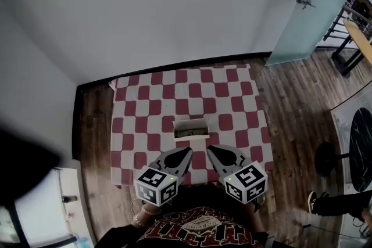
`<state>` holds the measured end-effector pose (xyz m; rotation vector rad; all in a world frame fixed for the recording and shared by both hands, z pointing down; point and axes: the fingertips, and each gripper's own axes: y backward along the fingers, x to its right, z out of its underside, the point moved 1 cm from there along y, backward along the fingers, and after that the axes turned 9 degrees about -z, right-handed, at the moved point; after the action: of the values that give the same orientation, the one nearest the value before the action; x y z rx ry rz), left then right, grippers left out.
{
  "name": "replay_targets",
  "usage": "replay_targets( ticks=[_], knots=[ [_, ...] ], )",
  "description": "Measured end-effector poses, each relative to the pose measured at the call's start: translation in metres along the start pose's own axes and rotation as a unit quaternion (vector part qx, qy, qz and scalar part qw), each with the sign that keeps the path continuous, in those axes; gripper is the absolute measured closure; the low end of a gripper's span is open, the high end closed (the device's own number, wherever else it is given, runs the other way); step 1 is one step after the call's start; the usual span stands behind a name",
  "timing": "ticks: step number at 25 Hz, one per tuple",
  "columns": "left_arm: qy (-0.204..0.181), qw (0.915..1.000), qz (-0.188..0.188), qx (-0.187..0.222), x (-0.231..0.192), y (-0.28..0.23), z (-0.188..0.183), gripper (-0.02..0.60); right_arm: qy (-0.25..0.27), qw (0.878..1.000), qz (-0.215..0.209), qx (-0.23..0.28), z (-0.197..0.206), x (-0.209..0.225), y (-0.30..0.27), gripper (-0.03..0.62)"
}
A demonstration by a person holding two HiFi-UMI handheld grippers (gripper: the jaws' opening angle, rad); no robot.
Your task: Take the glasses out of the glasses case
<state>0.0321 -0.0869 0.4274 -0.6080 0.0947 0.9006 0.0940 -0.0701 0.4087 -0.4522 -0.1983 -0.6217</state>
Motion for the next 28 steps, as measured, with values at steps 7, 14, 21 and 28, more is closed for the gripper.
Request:
replay_targets(
  ticks=[7,14,21,28],
  knots=[
    [-0.007,0.999,0.04,-0.02,-0.024,0.001,0.001,0.572,-0.013,0.999,0.044,-0.02,0.009,-0.008,-0.02,0.574],
    [-0.001,0.9952,0.086,-0.047,-0.046,0.006,0.011,0.572,-0.032,0.995,0.09,-0.034,0.015,-0.019,-0.037,0.574],
    [0.0,0.9931,0.103,-0.057,-0.075,0.008,0.02,0.572,-0.026,0.988,0.137,-0.06,0.021,-0.023,-0.055,0.574],
    [0.011,0.9934,0.089,-0.072,-0.086,0.007,0.033,0.572,-0.011,0.988,0.135,-0.075,0.026,-0.013,-0.062,0.574]
  ],
)
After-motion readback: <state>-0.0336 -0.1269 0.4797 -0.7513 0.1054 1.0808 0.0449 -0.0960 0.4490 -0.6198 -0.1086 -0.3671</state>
